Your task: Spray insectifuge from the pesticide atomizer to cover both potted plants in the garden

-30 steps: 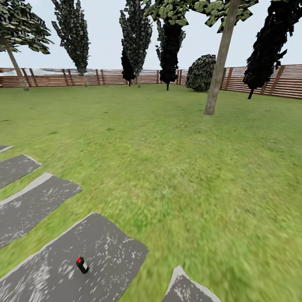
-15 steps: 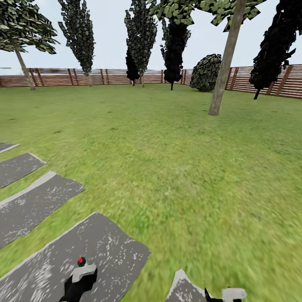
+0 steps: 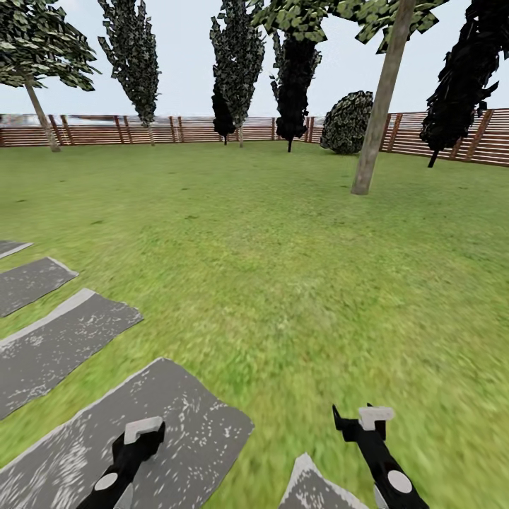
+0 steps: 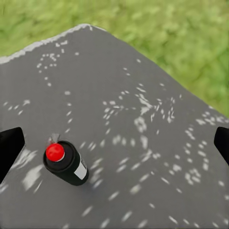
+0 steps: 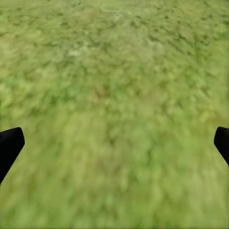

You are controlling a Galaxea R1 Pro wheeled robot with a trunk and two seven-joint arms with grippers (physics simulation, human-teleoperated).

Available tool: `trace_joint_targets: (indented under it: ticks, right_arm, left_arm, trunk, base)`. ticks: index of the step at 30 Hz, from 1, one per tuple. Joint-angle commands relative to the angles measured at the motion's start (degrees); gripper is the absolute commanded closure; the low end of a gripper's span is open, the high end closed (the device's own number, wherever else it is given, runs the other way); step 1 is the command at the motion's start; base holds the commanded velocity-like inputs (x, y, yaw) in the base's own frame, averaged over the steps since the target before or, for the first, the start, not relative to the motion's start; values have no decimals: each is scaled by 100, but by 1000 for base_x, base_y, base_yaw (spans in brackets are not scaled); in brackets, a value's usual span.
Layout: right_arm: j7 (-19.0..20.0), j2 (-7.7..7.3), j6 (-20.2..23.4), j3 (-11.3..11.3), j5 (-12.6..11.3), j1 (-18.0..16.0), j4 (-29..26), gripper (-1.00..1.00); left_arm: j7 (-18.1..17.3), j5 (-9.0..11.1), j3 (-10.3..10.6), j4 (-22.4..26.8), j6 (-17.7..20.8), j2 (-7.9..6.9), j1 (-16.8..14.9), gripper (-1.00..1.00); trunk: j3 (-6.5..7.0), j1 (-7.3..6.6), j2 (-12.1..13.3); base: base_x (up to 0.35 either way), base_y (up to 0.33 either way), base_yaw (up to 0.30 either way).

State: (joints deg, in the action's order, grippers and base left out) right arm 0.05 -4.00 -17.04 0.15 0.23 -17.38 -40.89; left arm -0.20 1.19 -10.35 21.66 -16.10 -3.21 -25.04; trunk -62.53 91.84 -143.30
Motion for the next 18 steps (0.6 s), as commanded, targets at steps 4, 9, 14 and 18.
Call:
trace_joint_targets:
  ticks: [4,9,14,18]
  right_arm:
    - [4,-4,-19,-9,2,-13,183,-100]
    - [-5,-4,-19,-8,4,-16,249,-100]
    - [-13,-4,-19,1,4,-19,299,-100]
    - [-14,-4,-19,10,4,-18,394,-100]
  left_arm:
    - [32,49,-46,-5,-19,4,9,-100]
    - [41,51,-57,-13,-49,32,42,-100]
    - [41,42,-26,-13,-57,60,43,-100]
    - [38,47,-10,-13,-52,64,43,-100]
  trunk:
    - [-7,-1,-2]
    - [-32,-1,-2]
    - [-64,-1,-2]
    - [-90,-1,-2]
  base:
    - [0,0,14]
    - [0,0,135]
    - [0,0,176]
    - [0,0,181]
